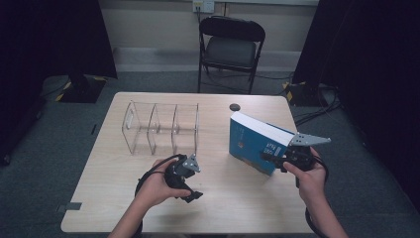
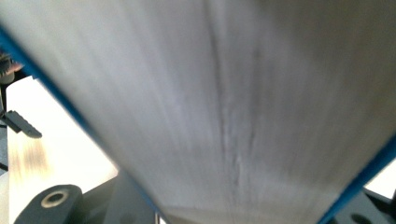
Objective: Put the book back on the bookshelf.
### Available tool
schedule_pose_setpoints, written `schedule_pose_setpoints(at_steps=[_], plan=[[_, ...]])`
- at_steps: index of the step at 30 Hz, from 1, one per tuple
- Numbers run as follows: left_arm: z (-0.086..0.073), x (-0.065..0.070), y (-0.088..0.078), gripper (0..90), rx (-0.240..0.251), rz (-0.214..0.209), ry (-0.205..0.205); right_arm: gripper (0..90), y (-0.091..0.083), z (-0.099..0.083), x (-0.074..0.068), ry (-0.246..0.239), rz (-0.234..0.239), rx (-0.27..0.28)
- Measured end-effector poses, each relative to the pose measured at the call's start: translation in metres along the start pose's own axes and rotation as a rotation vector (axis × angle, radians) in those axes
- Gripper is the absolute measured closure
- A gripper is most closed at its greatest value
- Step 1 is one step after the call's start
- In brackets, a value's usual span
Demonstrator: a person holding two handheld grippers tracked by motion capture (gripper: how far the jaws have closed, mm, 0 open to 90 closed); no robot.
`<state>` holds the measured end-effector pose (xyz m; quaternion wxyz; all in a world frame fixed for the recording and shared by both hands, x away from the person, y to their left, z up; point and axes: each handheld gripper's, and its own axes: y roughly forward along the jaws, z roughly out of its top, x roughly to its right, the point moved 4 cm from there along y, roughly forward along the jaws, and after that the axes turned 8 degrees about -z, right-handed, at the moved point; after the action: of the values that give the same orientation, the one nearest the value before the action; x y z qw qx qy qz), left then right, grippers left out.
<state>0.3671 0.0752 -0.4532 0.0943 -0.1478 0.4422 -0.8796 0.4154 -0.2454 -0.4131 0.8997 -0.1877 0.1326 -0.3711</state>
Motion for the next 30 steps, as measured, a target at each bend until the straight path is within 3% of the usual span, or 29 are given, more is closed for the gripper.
schedule_pose_setpoints(at_steps=[4,10,13,17,20,24,27,30], plan=[[-0.007,-0.001,0.009,18.7,-0.027,-0.004,-0.006,58.3,0.000,0.000,0.003,0.009,-0.004,0.005],[-0.011,0.000,0.017,18.8,-0.024,-0.019,-0.026,58.7,0.000,0.001,0.006,0.016,-0.010,0.012],[-0.015,0.000,0.020,18.8,-0.038,-0.016,-0.016,58.9,0.000,0.000,0.007,0.018,-0.022,0.024],[-0.022,0.000,0.025,19.0,-0.046,-0.021,-0.027,59.3,0.000,0.000,0.010,0.029,-0.043,0.042],[-0.027,-0.003,0.028,19.3,-0.056,0.000,-0.017,59.6,0.000,0.001,0.009,0.028,-0.081,0.040],[-0.037,-0.005,0.036,19.5,-0.030,0.009,-0.034,60.4,-0.001,0.002,0.012,0.013,-0.092,0.037],[-0.044,-0.008,0.043,19.5,-0.009,0.055,-0.008,60.4,-0.001,0.001,0.011,-0.002,-0.088,0.039],[-0.046,-0.009,0.044,17.9,0.064,0.065,-0.024,60.2,-0.001,0.001,0.011,-0.011,-0.087,0.040]])
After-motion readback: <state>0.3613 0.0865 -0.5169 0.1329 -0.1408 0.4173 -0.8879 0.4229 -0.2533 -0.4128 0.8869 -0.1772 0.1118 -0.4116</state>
